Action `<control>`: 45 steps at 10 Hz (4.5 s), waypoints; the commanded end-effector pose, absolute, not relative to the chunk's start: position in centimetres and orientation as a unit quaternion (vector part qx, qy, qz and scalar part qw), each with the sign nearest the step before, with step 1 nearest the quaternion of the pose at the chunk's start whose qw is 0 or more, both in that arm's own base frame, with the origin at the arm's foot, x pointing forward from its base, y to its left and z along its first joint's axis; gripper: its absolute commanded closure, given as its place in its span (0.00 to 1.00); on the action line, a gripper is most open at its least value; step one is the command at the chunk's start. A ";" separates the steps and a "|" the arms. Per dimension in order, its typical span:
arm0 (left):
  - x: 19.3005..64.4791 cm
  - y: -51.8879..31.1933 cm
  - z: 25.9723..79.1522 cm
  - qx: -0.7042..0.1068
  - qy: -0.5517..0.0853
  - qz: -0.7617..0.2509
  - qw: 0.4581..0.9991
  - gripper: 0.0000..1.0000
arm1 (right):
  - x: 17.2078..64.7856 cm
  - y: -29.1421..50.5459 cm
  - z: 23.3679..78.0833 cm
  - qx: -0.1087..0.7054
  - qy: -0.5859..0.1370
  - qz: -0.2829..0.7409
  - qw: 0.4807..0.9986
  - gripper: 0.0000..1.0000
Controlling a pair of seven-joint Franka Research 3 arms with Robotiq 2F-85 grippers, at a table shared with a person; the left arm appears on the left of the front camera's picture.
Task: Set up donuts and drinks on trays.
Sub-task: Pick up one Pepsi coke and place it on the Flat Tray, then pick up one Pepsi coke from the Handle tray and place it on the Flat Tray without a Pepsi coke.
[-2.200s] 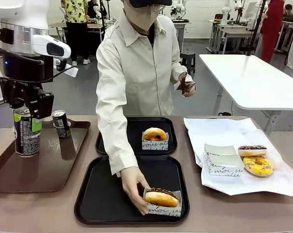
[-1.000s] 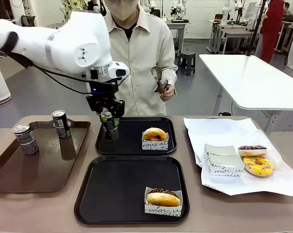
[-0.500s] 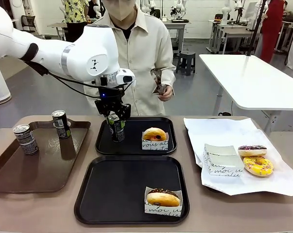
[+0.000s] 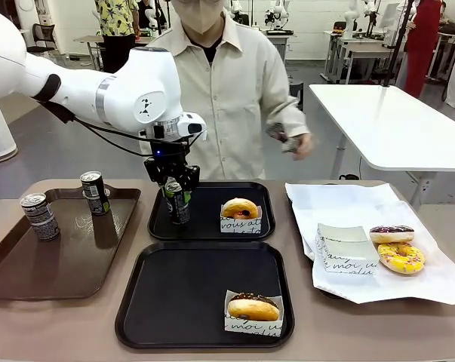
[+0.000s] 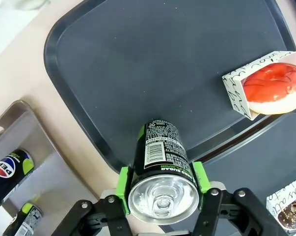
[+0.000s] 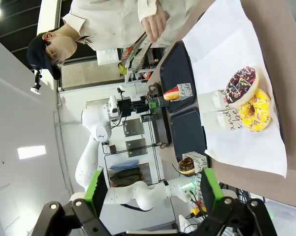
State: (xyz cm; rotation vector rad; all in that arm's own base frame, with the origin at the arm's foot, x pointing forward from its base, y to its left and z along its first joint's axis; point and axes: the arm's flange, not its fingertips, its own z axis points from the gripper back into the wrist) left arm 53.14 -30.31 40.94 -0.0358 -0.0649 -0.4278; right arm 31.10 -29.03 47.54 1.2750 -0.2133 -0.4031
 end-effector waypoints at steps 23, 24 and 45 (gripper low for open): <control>49.6 -12.6 54.9 0.040 -0.056 -0.001 0.998 0.00 | 31.1 -29.1 47.6 0.596 -0.103 -0.185 0.775 0.00; 50.5 -10.5 55.3 0.039 -0.049 0.010 0.998 0.00 | 31.1 -29.1 47.6 0.596 -0.103 -0.185 0.775 0.00; 50.1 1.8 51.1 -0.013 -0.053 0.054 0.997 0.00 | 31.1 -29.1 47.6 0.596 -0.103 -0.185 0.775 0.00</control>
